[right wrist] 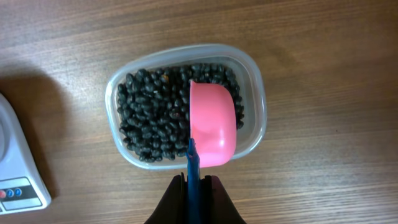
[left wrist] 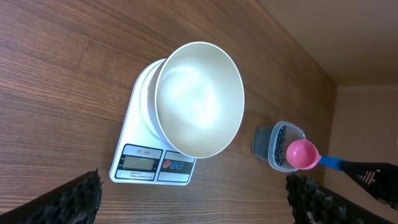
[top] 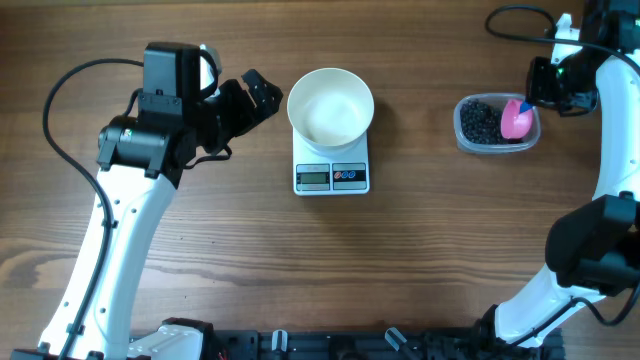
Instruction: Scoop item into bowl and weigh 150g on scale
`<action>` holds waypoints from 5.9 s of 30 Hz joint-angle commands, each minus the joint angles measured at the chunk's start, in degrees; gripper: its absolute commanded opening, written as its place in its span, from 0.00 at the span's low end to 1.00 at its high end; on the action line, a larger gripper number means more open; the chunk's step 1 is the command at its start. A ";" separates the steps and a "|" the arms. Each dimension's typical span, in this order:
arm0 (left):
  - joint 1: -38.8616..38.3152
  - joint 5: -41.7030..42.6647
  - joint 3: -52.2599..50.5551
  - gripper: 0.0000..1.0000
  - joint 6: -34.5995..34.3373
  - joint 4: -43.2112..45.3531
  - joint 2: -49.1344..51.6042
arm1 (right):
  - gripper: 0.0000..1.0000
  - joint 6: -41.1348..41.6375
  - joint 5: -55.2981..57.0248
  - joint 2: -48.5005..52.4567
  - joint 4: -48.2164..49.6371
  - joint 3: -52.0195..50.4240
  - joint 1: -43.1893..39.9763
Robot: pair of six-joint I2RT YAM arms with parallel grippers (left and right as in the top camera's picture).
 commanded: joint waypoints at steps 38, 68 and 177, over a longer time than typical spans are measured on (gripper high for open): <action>-0.33 -3.98 0.72 1.00 4.15 -2.78 -0.55 | 0.37 -12.33 2.91 0.59 12.98 -10.25 -0.17; -0.33 -3.98 0.72 1.00 4.13 -2.80 -0.35 | 0.18 -13.88 2.14 0.59 18.67 -14.16 -0.17; -3.13 -5.90 0.68 1.00 6.95 -3.67 -0.28 | 0.93 -1.77 -19.78 0.59 26.45 -20.04 -4.09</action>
